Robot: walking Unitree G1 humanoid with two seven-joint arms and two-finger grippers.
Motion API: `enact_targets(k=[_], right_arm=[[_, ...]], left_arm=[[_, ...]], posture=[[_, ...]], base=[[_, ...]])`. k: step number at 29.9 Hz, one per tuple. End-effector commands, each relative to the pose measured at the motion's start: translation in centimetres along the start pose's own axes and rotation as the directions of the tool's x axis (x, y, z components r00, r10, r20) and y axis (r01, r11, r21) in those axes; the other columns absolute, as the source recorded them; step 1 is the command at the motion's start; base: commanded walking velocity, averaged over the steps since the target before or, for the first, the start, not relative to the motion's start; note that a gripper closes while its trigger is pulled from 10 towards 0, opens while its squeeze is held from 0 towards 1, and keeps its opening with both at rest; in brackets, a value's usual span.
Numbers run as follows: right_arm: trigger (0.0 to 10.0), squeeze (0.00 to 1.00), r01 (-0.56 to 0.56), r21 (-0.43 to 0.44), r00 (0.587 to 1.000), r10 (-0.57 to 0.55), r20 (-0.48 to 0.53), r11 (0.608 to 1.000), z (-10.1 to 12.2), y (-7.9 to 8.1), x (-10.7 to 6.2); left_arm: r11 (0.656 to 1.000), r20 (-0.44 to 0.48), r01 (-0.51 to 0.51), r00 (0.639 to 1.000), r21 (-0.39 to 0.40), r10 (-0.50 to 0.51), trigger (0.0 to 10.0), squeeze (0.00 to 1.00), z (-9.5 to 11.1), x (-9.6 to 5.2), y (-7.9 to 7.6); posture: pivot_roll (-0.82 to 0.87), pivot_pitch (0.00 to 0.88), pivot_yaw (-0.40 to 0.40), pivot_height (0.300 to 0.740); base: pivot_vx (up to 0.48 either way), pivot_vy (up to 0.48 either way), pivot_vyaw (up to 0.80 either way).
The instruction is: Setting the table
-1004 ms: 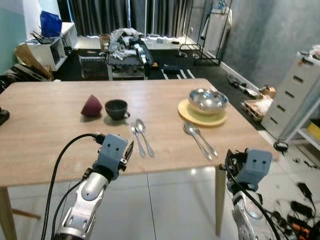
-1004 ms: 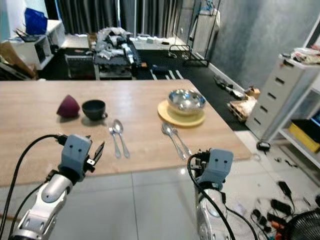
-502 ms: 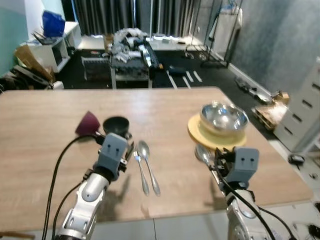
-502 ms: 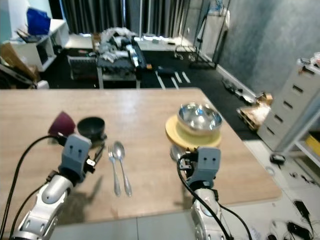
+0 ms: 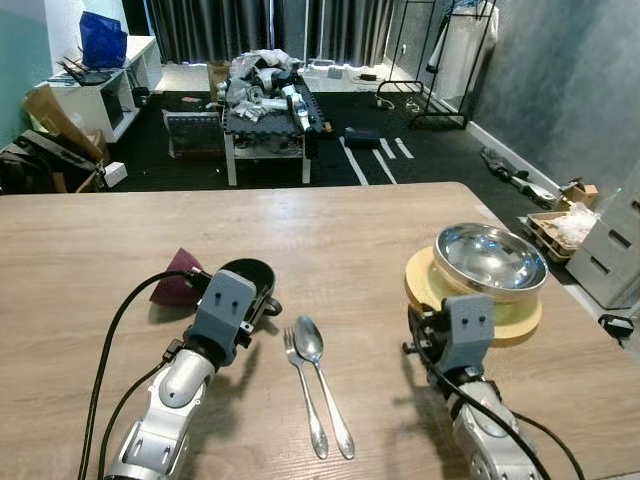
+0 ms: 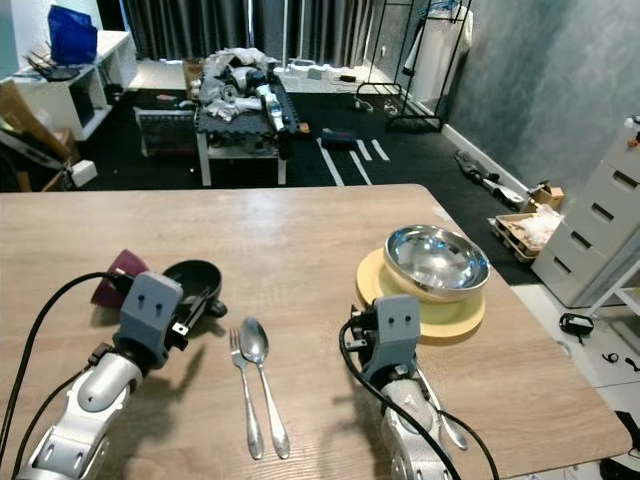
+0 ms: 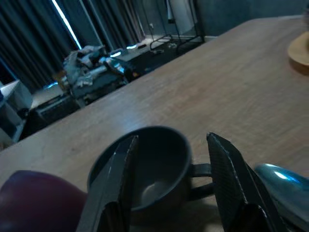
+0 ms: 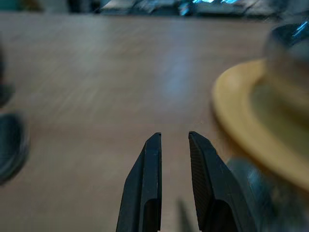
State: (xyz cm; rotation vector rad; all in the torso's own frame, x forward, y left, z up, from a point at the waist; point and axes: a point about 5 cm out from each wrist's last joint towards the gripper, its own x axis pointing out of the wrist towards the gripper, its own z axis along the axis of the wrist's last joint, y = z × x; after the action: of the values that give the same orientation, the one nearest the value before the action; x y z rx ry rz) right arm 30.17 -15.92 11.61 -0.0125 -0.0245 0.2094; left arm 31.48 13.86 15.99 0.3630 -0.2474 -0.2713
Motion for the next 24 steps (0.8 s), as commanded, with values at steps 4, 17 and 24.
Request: enact_targets(k=[4, 17, 24], right_arm=[[10.0, 0.0, -0.209, 0.036, 0.975, 0.211, -0.073, 0.977, -0.1, 2.3, -1.8], [10.0, 0.0, 0.088, -0.242, 0.981, -0.127, -0.15, 0.966, 0.1, -3.0, -1.1], [10.0, 0.0, 0.032, -0.291, 0.968, -0.101, -0.229, 0.956, 0.9, -6.2, -3.3]], left_arm=[[0.998, -0.019, 0.038, 0.999, 0.059, -0.037, 10.0, 0.0, -0.1, -0.6, -0.1], [0.982, -0.091, 0.174, 0.979, -0.068, -0.18, 10.0, 0.0, 0.0, -0.2, 0.8], [0.944, -0.055, 0.325, 0.943, -0.057, -0.328, 10.0, 0.0, 1.4, 1.0, -0.9]], posture=[[0.13, 0.0, 0.022, 0.74], [0.13, 0.0, 0.021, 0.74], [0.11, 0.0, 0.025, 0.74]], base=[[0.0, 0.0, 0.0], [0.0, 0.0, 0.0], [0.0, 0.0, 0.0]])
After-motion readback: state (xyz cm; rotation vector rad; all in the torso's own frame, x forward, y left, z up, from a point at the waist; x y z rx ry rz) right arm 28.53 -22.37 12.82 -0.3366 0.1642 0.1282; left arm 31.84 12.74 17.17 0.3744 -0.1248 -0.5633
